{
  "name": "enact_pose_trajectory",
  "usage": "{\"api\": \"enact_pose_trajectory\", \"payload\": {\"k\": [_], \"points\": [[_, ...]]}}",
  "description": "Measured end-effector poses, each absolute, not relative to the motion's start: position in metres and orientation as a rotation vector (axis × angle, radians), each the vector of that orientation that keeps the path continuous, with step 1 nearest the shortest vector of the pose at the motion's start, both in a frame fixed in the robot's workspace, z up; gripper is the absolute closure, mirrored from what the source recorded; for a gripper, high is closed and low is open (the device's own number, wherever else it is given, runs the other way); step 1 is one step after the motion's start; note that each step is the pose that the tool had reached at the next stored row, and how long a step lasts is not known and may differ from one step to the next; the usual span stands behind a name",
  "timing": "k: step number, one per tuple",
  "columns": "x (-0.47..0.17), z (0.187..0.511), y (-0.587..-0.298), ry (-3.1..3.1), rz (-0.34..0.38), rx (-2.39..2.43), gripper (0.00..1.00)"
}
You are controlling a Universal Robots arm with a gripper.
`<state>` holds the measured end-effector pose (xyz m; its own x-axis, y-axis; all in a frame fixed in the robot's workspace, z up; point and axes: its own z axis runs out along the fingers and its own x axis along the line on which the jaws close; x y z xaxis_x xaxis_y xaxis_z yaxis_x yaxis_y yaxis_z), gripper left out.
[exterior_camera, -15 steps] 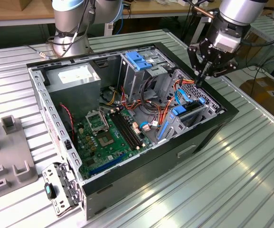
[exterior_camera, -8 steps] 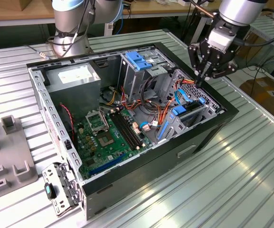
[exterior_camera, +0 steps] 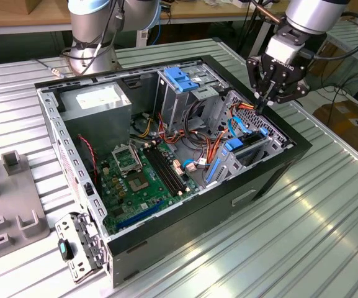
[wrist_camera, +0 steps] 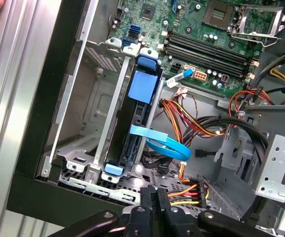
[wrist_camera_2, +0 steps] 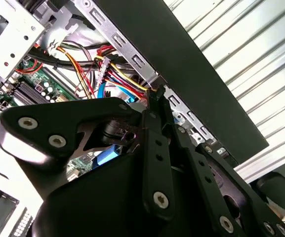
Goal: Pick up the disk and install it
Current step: 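Insert the second disk wire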
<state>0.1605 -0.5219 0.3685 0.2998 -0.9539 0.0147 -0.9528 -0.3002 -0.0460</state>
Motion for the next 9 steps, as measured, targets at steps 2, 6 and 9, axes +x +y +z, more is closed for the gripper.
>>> {"api": "enact_pose_trajectory", "payload": {"k": [2, 6, 9], "points": [[0.1574, 0.3685, -0.5219, 1.841, -0.061, -2.51, 0.84], [0.1519, 0.3683, -0.522, 1.841, -0.061, -2.509, 0.84], [0.1518, 0.3684, -0.5224, 1.842, -0.061, -2.509, 0.84]]}}
